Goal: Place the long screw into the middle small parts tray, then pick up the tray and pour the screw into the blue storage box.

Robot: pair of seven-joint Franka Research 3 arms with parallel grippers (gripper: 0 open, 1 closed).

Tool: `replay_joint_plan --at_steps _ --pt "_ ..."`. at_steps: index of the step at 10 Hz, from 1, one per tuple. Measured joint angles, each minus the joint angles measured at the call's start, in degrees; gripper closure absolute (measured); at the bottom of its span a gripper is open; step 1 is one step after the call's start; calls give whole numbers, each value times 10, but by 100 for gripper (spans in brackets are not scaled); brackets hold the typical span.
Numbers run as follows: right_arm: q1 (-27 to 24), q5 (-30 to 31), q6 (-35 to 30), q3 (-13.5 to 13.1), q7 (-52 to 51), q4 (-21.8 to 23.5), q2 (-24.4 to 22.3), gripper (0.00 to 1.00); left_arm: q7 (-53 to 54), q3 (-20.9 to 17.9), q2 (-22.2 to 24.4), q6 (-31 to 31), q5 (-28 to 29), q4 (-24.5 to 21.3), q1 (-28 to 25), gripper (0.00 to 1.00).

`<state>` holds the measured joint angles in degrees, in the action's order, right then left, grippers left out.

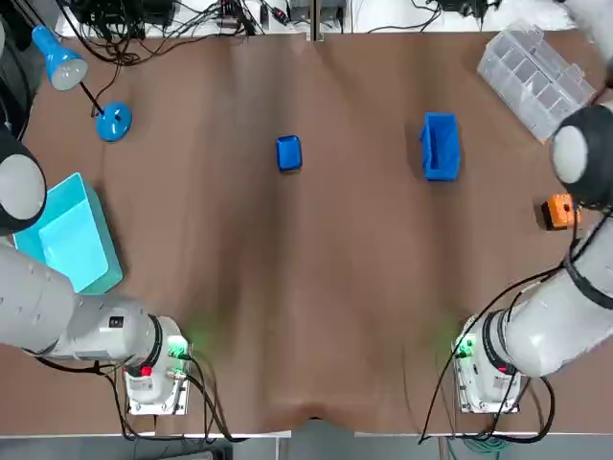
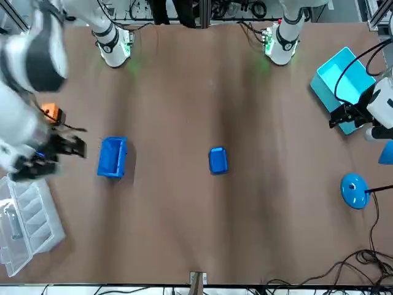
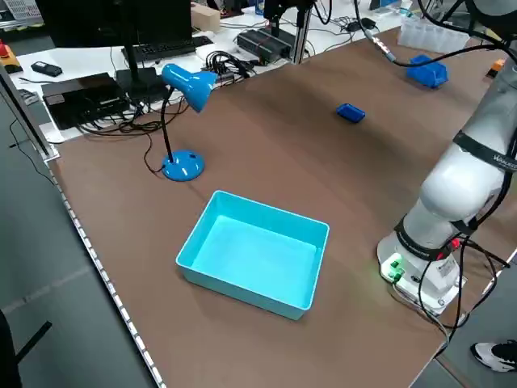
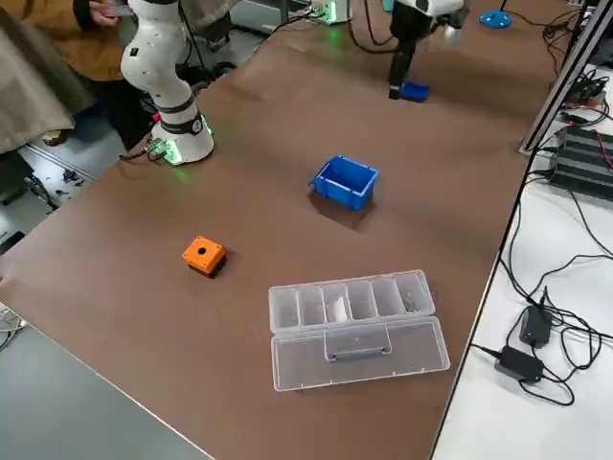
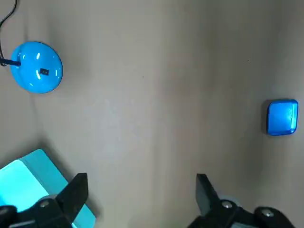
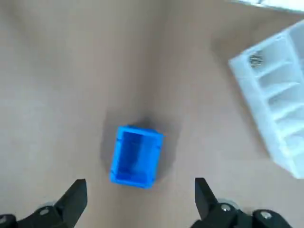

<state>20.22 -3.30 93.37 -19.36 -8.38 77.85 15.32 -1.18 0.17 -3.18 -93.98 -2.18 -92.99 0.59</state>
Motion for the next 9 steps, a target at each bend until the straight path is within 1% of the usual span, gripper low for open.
replay_joint_plan --at_steps 1,2,3,4,5,7,9 --pt "-23 10 -16 1 -30 2 -25 0 0 0 0 0 0 2 0 0" --pt "-48 15 -30 8 -49 15 -53 0 0 0 0 0 0 4 0 0" --pt "-83 17 -33 34 -54 39 -82 0 0 0 0 0 0 6 0 0" --pt "-125 19 -32 71 -54 65 -106 0 0 0 0 0 0 7 0 0" --pt "-149 20 -31 94 -54 82 -122 0 0 1 0 0 0 7 0 0" --pt "-154 24 -34 98 -54 90 -130 0 0 0 0 0 0 8 0 0" --pt "-161 24 -43 97 -54 86 -131 0 -1 0 0 0 0 8 0 0"
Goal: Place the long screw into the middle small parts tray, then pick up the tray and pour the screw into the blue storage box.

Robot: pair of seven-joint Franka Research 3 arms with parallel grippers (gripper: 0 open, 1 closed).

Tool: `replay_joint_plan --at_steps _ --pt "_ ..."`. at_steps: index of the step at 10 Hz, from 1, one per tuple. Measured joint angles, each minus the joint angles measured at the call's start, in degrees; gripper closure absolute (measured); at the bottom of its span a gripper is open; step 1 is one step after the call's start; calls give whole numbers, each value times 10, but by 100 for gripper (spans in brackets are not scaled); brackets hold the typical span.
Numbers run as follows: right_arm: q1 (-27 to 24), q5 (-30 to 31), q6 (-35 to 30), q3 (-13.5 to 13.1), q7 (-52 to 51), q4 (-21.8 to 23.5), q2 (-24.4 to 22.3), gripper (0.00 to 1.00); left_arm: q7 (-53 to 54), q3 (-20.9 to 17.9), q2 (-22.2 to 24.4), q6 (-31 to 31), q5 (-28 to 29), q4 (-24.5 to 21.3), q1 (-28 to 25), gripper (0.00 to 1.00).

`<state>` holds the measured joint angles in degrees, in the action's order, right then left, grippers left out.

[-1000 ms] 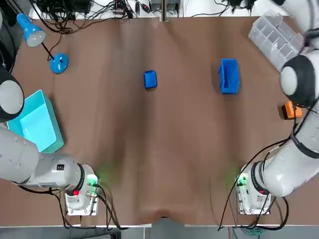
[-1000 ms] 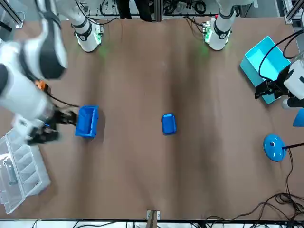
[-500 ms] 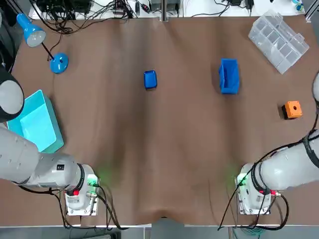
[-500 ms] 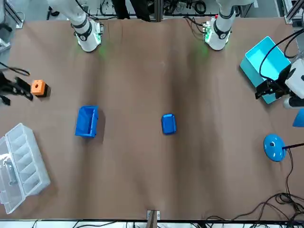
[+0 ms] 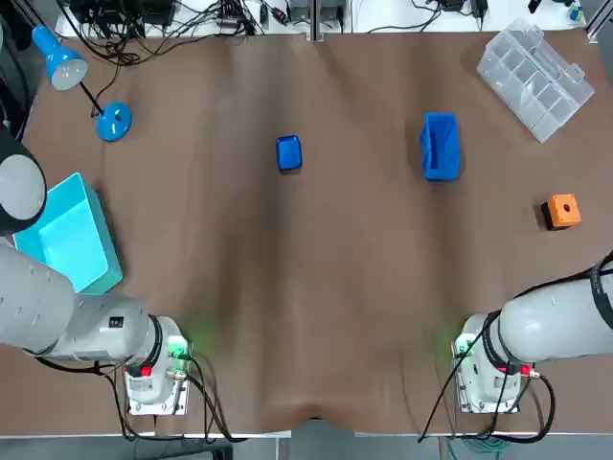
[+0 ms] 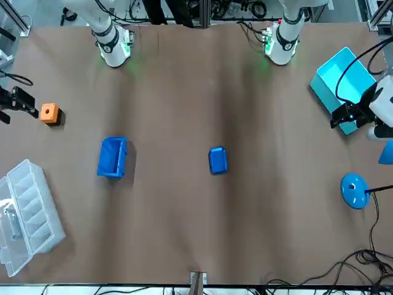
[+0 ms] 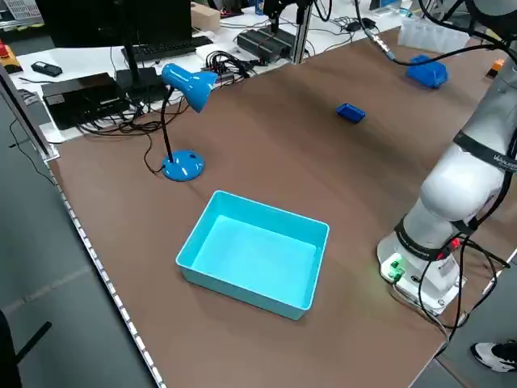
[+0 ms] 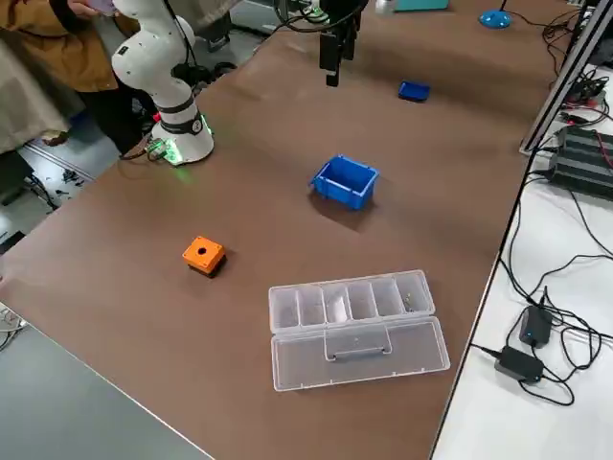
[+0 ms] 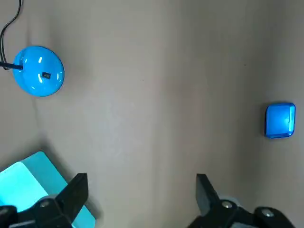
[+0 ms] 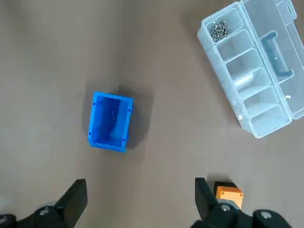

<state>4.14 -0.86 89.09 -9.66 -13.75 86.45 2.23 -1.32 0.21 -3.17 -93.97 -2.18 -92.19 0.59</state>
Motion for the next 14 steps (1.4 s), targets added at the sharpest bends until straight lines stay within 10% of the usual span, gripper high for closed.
replay_joint_plan --at_steps 14 --pt "-3 24 -1 -5 0 -28 -2 0 0 0 0 0 0 0 0 0"
